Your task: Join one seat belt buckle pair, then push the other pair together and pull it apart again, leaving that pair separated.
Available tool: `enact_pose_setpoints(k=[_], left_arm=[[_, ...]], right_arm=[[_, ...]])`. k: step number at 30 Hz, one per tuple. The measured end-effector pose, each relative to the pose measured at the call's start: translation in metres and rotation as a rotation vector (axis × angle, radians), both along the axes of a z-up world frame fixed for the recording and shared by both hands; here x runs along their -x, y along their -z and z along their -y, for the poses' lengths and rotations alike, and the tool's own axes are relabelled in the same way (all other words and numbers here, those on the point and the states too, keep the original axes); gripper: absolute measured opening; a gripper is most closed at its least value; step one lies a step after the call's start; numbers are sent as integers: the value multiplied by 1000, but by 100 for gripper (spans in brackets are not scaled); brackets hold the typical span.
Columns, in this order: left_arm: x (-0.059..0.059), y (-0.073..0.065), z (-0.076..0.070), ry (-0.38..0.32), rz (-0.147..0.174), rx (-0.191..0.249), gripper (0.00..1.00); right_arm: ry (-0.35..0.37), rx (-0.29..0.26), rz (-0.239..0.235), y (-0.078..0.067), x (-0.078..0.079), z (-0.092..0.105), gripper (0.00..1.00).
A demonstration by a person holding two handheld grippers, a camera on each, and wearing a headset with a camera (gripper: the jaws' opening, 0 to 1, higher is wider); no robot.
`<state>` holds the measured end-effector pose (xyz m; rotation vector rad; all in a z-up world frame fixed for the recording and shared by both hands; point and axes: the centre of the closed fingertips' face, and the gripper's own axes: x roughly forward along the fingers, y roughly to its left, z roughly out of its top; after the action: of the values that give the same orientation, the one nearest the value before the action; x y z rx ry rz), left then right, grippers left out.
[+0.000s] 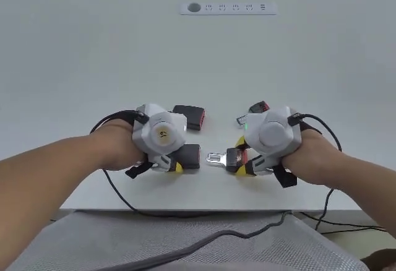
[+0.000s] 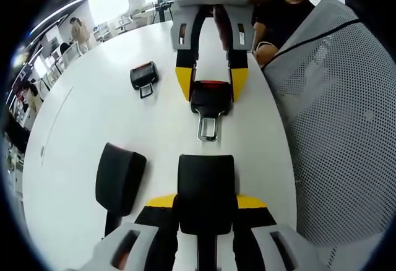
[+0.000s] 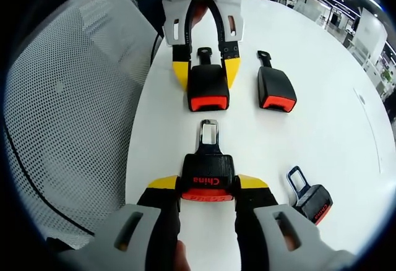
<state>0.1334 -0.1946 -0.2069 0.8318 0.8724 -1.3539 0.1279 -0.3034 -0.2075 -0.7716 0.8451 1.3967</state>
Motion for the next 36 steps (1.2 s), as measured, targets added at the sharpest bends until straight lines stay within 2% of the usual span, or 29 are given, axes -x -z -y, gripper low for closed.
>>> enact_pose_setpoints(k=[4, 6, 13, 19, 26, 36], left_arm=[[-1, 1, -1, 2, 0, -3, 33], [0, 0, 0, 3, 0, 0, 34], [-1, 1, 0, 16, 1, -4, 34], [0, 0, 0, 23, 0, -2, 34], [-1, 1, 0, 29, -1, -9, 34], [-1, 2, -1, 26, -4, -11, 35]], right_arm=[[-1, 18, 3, -1, 5, 11, 32], [2, 33, 10, 0, 2, 20, 32], [18, 86, 19, 3, 8, 50, 33], [51, 120, 26, 7, 3, 73, 33], [43, 151, 36, 6, 0, 82, 33], [26, 166, 44, 5, -4, 79, 36]])
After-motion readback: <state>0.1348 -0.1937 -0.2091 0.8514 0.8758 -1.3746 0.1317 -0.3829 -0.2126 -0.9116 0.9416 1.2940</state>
